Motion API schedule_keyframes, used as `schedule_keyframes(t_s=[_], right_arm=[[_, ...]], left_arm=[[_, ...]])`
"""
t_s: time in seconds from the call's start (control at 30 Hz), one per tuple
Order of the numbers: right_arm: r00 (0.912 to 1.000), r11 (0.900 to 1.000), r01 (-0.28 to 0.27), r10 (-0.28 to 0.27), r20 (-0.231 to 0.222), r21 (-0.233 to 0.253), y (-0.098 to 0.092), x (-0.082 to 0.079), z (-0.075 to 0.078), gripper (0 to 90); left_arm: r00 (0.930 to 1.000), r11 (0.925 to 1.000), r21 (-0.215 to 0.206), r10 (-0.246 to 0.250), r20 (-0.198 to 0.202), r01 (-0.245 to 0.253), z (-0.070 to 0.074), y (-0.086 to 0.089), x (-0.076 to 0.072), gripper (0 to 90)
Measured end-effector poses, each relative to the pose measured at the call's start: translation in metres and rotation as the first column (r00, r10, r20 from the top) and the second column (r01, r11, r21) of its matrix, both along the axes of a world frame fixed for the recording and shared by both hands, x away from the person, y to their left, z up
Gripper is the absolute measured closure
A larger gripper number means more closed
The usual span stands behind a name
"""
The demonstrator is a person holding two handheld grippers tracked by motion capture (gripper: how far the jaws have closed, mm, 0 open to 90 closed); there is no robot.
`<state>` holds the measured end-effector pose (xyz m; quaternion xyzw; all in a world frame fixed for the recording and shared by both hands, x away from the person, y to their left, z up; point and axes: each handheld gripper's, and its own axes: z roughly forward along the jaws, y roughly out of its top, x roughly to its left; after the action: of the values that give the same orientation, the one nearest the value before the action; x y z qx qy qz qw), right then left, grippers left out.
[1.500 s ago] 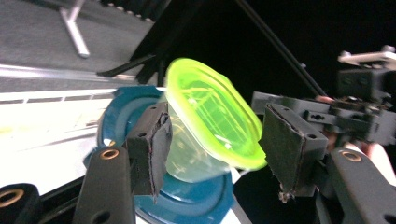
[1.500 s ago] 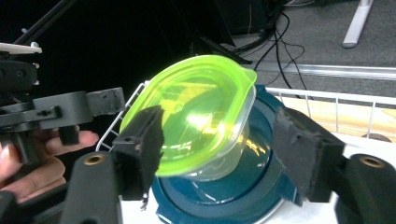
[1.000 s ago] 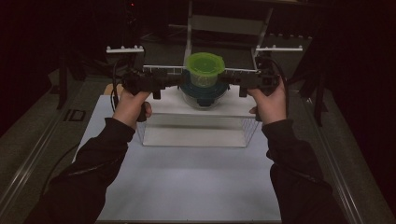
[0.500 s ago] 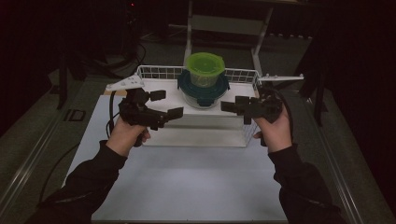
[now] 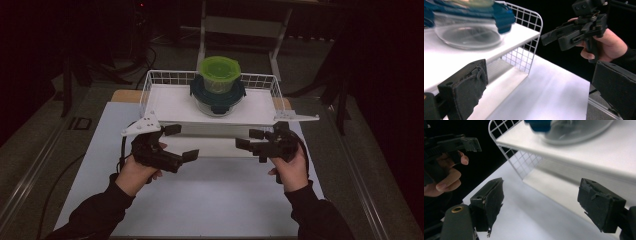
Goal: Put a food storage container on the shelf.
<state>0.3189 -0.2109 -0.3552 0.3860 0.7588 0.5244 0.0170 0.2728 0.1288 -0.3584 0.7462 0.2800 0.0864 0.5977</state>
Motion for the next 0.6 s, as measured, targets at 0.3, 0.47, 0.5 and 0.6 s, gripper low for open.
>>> schedule_keyframes(t_s=[0.3,0.47,0.5,0.6], right_arm=[[0.9998,1.0,-0.022,0.022,-0.001,-0.008,0.002,-0.018,-0.042,20.1],[0.9993,0.999,-0.035,0.035,-0.011,-0.019,0.004,-0.025,-0.057,20.1],[0.9992,0.999,-0.035,0.035,-0.017,-0.022,0.004,-0.027,-0.06,20.0],[0.9989,0.999,-0.038,0.038,-0.027,-0.024,0.004,-0.03,-0.065,19.7]], left_arm=[[0.9994,0.9982,0.051,-0.032,-0.013,0.032,-0.038,-0.009,-0.02,0.0],[0.9991,0.9972,0.065,-0.037,-0.023,0.038,-0.054,-0.01,-0.027,0.0],[0.999,0.9962,0.077,-0.038,-0.023,0.04,-0.059,-0.01,-0.029,0.0],[0.9987,0.9963,0.076,-0.036,-0.038,0.039,-0.071,-0.008,-0.034,0.0]])
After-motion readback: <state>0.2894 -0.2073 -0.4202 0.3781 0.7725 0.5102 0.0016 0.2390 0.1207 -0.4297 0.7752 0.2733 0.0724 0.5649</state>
